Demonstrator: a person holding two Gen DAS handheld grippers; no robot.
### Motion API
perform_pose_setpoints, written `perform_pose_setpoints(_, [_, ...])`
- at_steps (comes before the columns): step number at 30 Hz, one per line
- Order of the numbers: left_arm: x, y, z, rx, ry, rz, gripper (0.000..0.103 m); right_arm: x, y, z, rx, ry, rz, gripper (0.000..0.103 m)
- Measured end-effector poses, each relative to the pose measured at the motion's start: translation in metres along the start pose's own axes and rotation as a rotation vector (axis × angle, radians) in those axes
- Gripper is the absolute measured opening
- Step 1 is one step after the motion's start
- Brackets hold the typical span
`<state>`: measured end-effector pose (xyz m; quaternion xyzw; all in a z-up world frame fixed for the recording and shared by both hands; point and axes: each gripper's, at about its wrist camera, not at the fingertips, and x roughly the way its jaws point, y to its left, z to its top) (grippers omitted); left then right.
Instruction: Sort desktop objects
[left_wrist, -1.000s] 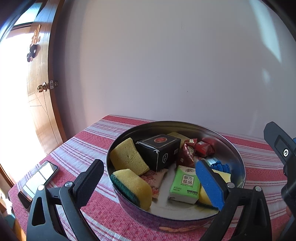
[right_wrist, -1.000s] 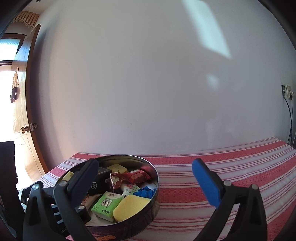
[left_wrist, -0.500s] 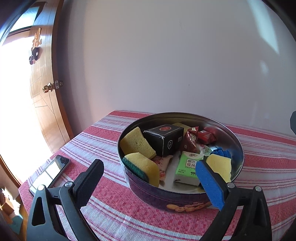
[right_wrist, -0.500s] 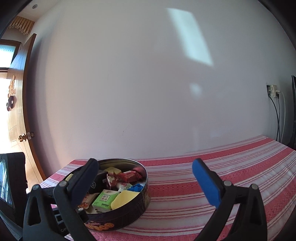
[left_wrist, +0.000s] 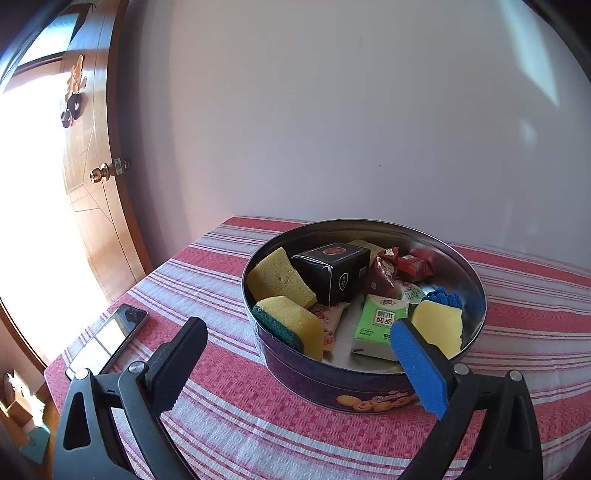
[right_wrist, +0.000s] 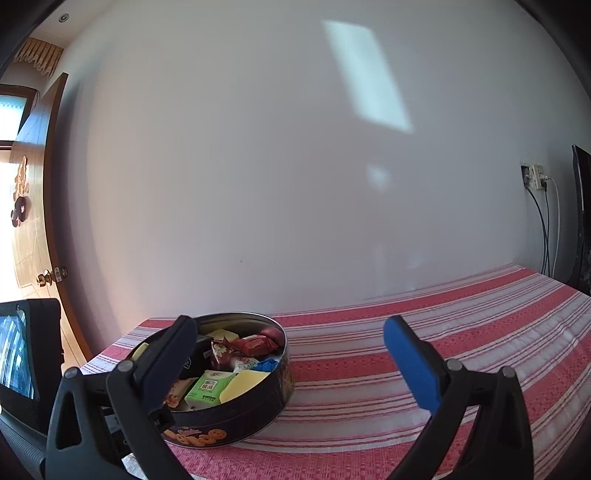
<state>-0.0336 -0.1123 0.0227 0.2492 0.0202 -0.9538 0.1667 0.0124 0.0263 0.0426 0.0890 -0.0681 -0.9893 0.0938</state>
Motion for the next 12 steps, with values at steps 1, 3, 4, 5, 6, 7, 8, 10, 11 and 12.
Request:
perform_pose_setpoints(1, [0.000,0.000,0.001,0.003,0.000,0.000,0.101,-0.001,0.000,0.000,0.000,-0.002,0.000,0.103])
perform_pose_setpoints(3, [-0.001,0.000,0.001,0.000,0.004,-0.005,0.101,-0.001,0.000,-0.001,0.001,-0.002,-0.001,0.103])
perform_pose_setpoints(4, [-0.002,0.001,0.001,-0.004,0.004,-0.012,0.101,-0.001,-0.001,-0.001,0.001,0.000,-0.001,0.103])
perform_pose_setpoints(5, [-0.003,0.001,0.001,-0.008,0.003,-0.017,0.101,-0.002,-0.001,-0.002,0.001,0.000,0.000,0.103])
perform_pose_setpoints(6, [-0.004,0.000,0.002,-0.011,0.003,-0.020,0.101,-0.002,-0.001,-0.002,0.000,0.000,-0.001,0.103])
perform_pose_setpoints(7, [-0.004,0.000,0.002,-0.014,0.004,-0.021,0.101,-0.002,-0.002,-0.002,0.000,0.001,-0.002,0.103])
perform_pose_setpoints(8, [-0.004,0.000,0.002,-0.015,0.004,-0.021,0.101,-0.002,-0.002,-0.002,-0.001,0.003,-0.003,0.103])
perform_pose_setpoints(10, [-0.005,-0.002,0.001,-0.008,-0.001,-0.010,0.101,0.000,-0.005,-0.002,-0.001,0.008,-0.013,0.103])
perform_pose_setpoints(11, [-0.005,-0.002,0.002,-0.007,-0.001,-0.006,0.101,0.000,-0.008,-0.002,0.002,0.011,-0.027,0.103])
perform_pose_setpoints(12, [-0.004,-0.003,0.002,-0.004,0.004,-0.008,0.101,0.001,-0.011,-0.001,0.005,0.015,-0.044,0.103])
